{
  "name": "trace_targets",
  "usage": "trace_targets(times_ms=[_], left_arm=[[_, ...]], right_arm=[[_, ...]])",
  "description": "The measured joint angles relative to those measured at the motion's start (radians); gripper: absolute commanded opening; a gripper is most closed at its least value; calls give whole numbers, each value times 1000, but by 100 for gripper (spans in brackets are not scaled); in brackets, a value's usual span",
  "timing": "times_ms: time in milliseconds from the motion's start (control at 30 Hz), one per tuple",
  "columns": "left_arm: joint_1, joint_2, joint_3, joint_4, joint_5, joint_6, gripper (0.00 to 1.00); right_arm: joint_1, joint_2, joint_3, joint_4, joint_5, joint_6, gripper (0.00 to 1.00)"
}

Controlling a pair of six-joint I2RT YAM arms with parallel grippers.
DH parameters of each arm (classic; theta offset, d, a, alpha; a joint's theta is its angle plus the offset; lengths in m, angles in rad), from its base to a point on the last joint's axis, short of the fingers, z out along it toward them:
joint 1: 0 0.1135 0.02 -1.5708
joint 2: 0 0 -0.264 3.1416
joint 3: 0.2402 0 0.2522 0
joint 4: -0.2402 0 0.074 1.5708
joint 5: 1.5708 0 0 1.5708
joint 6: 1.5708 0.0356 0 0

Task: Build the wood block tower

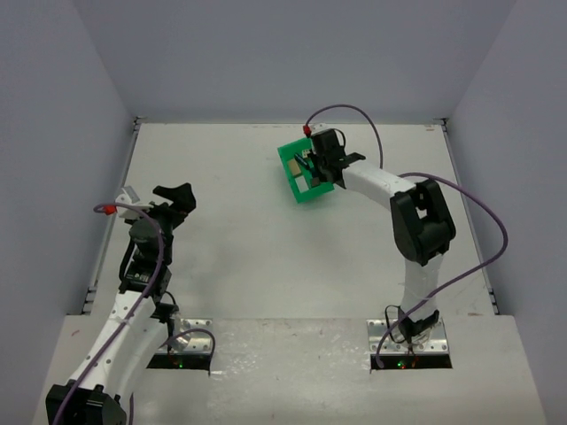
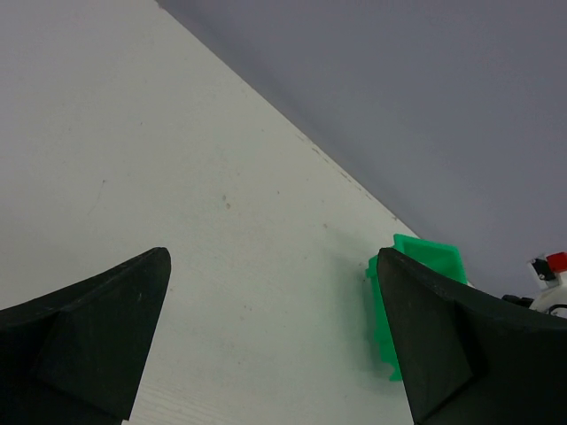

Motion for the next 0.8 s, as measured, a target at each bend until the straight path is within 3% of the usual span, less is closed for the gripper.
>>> trace_targets(times_ms=[300,667,800], left_arm=[[0,-16,0,-1,-13,-13,100],[0,7,4,-15,-38,-13,100],[0,32,13,-17,-38,-13,100]], right_arm=[[15,-234,-114,119,144,-516,0],[57,-244,-356,341,352,-1154,0],[99,-244,-406,419,450,-1312,0]])
